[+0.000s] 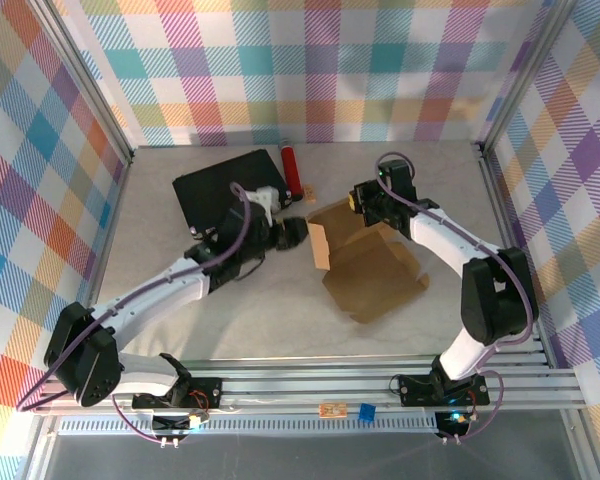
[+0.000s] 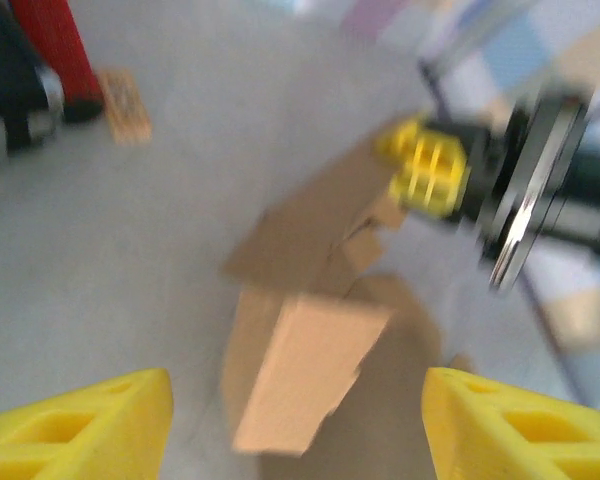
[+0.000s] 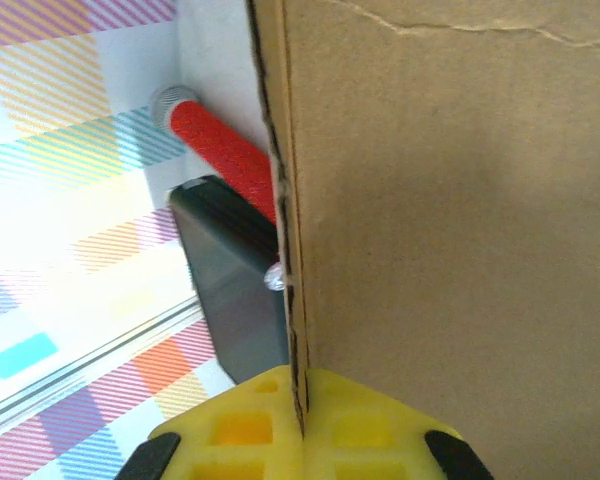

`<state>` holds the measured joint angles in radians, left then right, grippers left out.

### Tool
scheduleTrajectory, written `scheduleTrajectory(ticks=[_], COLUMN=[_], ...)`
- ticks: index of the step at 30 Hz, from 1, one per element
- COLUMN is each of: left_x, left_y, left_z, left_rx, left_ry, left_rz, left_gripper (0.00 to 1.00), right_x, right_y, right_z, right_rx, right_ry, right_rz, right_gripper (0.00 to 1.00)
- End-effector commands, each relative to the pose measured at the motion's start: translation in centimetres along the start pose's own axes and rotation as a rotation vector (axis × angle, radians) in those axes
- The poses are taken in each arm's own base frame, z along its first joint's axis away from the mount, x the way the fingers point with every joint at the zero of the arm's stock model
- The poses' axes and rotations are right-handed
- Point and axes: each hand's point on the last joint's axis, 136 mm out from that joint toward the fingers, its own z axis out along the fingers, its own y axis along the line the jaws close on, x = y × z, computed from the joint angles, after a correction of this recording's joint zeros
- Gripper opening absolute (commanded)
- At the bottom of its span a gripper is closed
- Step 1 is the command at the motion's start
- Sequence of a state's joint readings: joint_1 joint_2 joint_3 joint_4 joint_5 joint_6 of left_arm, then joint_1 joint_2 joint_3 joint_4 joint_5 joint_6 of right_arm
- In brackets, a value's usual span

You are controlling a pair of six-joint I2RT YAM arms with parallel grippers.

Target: Fold the paper box

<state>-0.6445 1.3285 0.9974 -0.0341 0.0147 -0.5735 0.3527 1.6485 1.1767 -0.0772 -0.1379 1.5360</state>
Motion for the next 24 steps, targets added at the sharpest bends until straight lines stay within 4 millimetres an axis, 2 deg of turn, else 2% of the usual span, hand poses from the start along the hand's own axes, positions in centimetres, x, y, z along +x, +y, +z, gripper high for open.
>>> scheduleTrajectory(ticks=[1,5,6,11,15,24], left_x=[-3.5,-4.2,-4.4,-5.8,-4.4,-4.6], left_y=[0.8,0.3,-0.3,-2.7,-3.6,-4.6], left_z=[0.1,0.3,0.4,0.2,1.0,2.1], left_rx=[-0.06,-0.135,-0.121,-0.052,-0.078,-0.06], left_ry=[0.032,0.146,0.157,0.124,0.184,0.164], left_rz=[-0.267,-0.446,-0.493,-0.685,-0.815,-0.877], left_gripper=[0.64,0.63,0.6,0.53,0.52,0.51], right_x=[0.3,0.3,0.2,-0.3,-0.1,0.2], right_y=[1.2,0.9,1.1,1.9,1.4,1.6], right_z=[-1.3,-2.4,-2.7,-3.9,-4.0,-4.0], right_rx=[-0.008,0.066,0.076,0.141,0.206,0.233], right_ry=[-0.019,-0.055,-0.067,-0.115,-0.117,-0.125], right_rz=[0.017,0.086,0.095,0.116,0.137,0.133], right_gripper=[0.0,0.0,0.0,0.0,0.0,0.0])
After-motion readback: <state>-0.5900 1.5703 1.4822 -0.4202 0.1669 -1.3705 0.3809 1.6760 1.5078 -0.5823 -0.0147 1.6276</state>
